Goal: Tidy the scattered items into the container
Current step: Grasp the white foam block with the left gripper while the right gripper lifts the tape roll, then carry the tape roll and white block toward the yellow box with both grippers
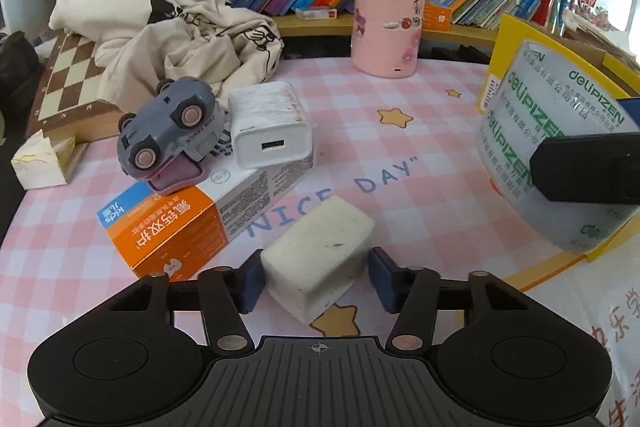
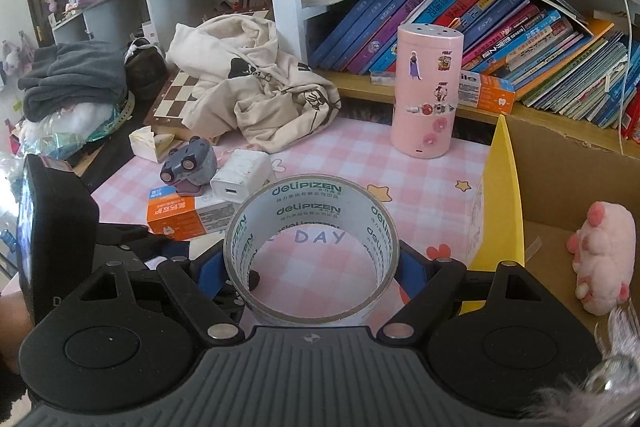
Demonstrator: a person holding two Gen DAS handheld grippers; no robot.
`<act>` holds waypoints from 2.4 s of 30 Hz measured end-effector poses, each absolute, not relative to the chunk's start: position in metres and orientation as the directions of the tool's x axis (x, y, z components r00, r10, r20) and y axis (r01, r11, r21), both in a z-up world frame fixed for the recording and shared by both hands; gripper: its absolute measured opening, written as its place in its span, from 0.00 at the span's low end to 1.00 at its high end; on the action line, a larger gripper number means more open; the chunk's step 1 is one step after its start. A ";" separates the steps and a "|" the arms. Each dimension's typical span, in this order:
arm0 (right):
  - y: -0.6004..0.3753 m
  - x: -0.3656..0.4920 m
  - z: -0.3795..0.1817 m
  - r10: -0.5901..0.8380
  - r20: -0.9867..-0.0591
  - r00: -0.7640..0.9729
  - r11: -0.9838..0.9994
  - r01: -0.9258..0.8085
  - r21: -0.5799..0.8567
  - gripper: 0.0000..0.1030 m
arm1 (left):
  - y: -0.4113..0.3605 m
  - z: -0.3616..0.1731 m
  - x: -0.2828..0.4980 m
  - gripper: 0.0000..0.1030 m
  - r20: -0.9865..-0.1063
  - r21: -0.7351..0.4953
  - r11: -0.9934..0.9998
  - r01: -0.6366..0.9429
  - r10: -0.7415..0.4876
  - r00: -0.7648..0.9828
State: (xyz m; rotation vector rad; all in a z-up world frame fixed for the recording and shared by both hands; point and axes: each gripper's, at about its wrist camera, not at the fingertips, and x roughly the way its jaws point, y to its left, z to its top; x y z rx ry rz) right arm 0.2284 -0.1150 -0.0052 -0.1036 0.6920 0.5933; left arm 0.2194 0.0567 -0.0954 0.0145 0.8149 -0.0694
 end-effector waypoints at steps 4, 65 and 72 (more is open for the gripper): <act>-0.113 0.223 -0.003 0.488 -0.628 0.606 0.822 -0.560 0.098 0.80 | 0.061 -0.092 0.217 0.37 -0.735 -0.053 0.996 0.070 -0.086 0.673; -0.110 0.064 0.002 0.487 -0.685 0.542 0.779 -0.624 0.061 0.80 | 0.111 -0.008 0.002 0.29 -0.624 -0.321 0.942 -0.093 -0.137 0.769; -0.123 0.058 0.003 0.438 -0.693 0.572 0.823 -0.566 0.053 0.80 | 0.103 -0.011 0.006 0.29 -0.622 -0.337 0.941 -0.036 -0.194 0.758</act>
